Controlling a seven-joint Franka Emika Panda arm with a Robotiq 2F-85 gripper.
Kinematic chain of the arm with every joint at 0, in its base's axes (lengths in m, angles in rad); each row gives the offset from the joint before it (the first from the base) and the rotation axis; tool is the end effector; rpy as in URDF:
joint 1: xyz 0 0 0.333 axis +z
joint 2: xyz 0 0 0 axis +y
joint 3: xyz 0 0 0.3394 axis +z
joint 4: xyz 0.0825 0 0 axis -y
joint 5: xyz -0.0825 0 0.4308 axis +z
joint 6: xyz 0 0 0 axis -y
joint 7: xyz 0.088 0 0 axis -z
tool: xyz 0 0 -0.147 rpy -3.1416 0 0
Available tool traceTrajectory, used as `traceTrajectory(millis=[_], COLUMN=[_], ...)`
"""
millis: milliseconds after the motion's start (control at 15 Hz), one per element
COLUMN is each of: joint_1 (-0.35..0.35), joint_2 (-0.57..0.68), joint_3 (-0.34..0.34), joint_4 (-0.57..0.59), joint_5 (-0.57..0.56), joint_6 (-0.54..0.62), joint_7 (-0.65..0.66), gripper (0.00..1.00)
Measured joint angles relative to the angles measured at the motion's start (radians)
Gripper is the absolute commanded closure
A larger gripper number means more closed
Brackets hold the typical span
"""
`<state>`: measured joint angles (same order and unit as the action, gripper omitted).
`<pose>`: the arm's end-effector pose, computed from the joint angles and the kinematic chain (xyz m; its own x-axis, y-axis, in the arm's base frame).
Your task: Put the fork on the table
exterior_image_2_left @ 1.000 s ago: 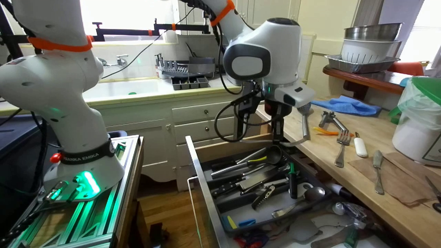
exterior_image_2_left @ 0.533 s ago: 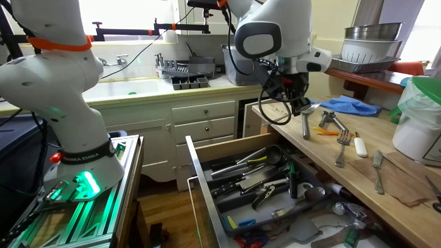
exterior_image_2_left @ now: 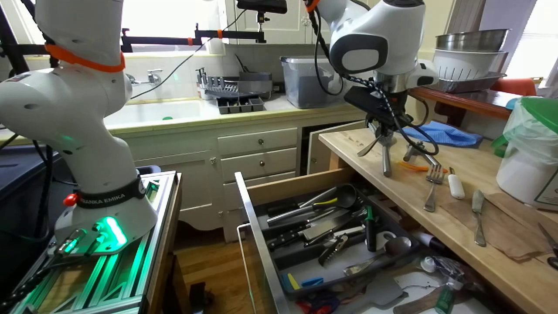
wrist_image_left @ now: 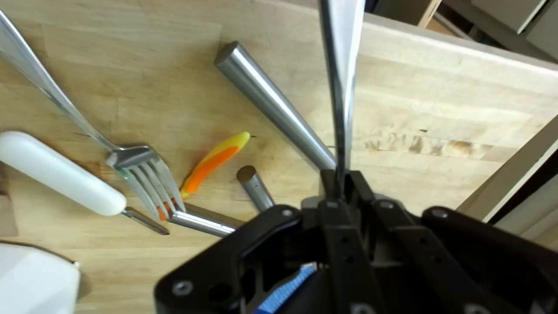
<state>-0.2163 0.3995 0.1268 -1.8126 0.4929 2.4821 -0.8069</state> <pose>0.7256 -0.0614 0.3083 0.8623 0.2727 0.4266 0.3710 -0.9137 -0.1659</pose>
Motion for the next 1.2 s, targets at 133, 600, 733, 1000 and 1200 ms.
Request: traceTrajectory(millis=[133,600,733,1000,1200], joint_1=[-0.006,0.032,0.048,0.051,0.050], joint_2=[0.039,0.107,0.121,0.125,0.125], joint_3=[0.028,0.063,0.059,0.054,0.055], joint_4=[0.024,0.048,0.060,0.064,0.066], joint_5=[0.000,-0.134,-0.165,-0.170,-0.170], joint_6=[-0.019,-0.025,-0.006,-0.002,-0.002], joint_7=[-0.089,-0.281,-0.289,-0.300,-0.301], gripper=[0.98,0.91,0.91,0.98,0.98])
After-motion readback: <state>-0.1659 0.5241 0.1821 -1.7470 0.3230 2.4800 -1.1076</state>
